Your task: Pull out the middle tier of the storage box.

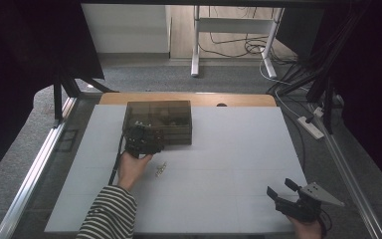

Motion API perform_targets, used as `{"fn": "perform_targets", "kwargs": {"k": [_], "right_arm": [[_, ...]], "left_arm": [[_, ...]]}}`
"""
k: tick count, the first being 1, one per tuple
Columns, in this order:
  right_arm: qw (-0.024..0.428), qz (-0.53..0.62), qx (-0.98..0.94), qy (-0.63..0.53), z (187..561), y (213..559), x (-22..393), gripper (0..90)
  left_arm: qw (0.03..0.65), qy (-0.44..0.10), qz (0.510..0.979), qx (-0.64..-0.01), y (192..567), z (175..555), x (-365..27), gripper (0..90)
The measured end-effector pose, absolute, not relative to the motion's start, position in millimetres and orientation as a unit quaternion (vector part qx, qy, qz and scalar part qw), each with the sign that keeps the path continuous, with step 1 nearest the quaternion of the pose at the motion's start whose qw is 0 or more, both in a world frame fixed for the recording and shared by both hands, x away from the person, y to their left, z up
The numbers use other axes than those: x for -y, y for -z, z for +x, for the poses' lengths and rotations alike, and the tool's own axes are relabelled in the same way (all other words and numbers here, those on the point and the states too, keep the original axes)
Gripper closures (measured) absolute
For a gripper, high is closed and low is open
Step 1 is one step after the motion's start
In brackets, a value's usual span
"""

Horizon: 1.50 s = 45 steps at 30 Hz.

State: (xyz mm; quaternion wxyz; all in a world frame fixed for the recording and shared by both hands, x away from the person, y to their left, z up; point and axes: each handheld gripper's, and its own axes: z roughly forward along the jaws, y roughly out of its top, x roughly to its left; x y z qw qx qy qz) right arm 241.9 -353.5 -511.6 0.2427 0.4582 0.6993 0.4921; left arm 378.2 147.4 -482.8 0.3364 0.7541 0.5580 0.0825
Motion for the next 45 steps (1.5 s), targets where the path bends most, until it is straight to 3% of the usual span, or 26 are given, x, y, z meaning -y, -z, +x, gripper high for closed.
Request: {"fn": "perform_targets", "kwargs": {"k": [11,29,38,45], "right_arm": [[0.241,0.458,-0.699,-0.493,241.9,511.4,353.6,19.1],[0.240,0.455,-0.701,-0.495,242.0,511.3,352.9,19.1],[0.239,0.454,-0.701,-0.495,242.0,511.3,352.8,19.1],[0.237,0.454,-0.702,-0.495,242.2,511.4,352.6,19.1]], "left_arm": [[0.318,-0.056,0.750,-0.577,488.4,395.5,-144.8,37.0],[0.308,0.009,0.715,-0.628,494.4,409.8,-140.8,46.6],[0.310,0.037,0.689,-0.654,495.8,415.4,-146.5,57.3],[0.330,0.071,0.668,-0.663,497.7,417.4,-152.8,54.8]]}}
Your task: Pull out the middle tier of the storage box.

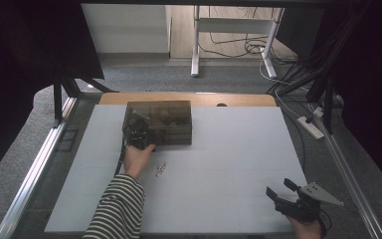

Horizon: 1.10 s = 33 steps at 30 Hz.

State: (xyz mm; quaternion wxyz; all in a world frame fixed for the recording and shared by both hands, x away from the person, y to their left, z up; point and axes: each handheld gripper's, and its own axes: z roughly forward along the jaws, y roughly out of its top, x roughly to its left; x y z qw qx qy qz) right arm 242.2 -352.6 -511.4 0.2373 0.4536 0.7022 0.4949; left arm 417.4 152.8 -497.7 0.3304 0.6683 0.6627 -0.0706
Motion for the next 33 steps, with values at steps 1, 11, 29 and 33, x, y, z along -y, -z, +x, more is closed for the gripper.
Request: {"fn": "perform_targets", "kwargs": {"k": [1,11,29,33], "right_arm": [[0.237,0.454,-0.702,-0.495,242.2,511.4,352.6,19.1],[0.236,0.453,-0.703,-0.495,242.3,511.6,352.2,19.1],[0.235,0.452,-0.703,-0.496,241.8,511.4,352.7,19.1],[0.235,0.452,-0.703,-0.496,242.0,511.5,352.7,19.1]], "left_arm": [[0.334,0.076,0.664,-0.665,497.9,417.6,-153.4,54.8],[0.340,0.094,0.646,-0.677,499.3,419.0,-157.0,59.8],[0.336,0.085,0.662,-0.664,498.8,416.6,-157.8,60.7],[0.334,0.085,0.664,-0.663,498.4,415.6,-157.7,60.7]]}}
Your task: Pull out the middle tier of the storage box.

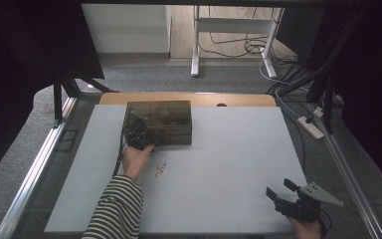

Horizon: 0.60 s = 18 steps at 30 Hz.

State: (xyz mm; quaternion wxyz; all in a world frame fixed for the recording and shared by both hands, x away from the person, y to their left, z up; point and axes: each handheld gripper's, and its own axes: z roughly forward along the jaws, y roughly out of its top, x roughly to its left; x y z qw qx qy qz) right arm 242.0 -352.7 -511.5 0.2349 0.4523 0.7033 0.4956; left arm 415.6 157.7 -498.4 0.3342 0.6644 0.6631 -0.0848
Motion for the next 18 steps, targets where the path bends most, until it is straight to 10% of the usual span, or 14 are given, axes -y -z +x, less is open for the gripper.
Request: {"fn": "perform_targets", "kwargs": {"k": [18], "right_arm": [[0.234,0.453,-0.703,-0.496,241.8,511.5,352.8,19.1]], "left_arm": [[0.332,0.081,0.678,-0.651,498.3,405.7,-157.5,60.6]]}}
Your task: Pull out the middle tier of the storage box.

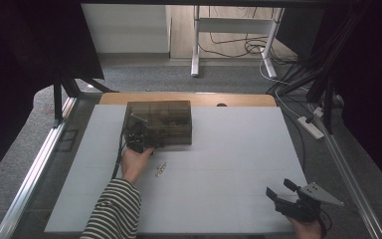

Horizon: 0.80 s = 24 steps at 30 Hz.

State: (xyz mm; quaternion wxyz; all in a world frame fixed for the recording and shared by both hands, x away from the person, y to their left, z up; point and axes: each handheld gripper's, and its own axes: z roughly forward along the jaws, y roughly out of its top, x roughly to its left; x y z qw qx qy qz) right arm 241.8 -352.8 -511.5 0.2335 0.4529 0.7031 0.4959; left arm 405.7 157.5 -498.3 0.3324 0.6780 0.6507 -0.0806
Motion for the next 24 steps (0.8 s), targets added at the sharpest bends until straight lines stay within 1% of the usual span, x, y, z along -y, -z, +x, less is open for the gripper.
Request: {"fn": "perform_targets", "kwargs": {"k": [10,13,20,24], "right_arm": [[0.233,0.452,-0.704,-0.495,241.7,511.7,352.3,19.1],[0.233,0.454,-0.704,-0.494,242.3,511.9,352.5,19.1],[0.232,0.454,-0.703,-0.496,242.3,511.9,352.4,19.0],[0.230,0.454,-0.704,-0.496,242.7,512.0,352.4,19.0]], "left_arm": [[0.334,0.075,0.685,-0.643,499.0,398.8,-157.0,60.2],[0.330,0.067,0.696,-0.634,498.8,397.6,-155.9,59.2],[0.328,0.049,0.716,-0.614,495.4,390.9,-151.5,47.2],[0.337,0.036,0.725,-0.600,493.6,384.7,-152.0,43.2]]}}
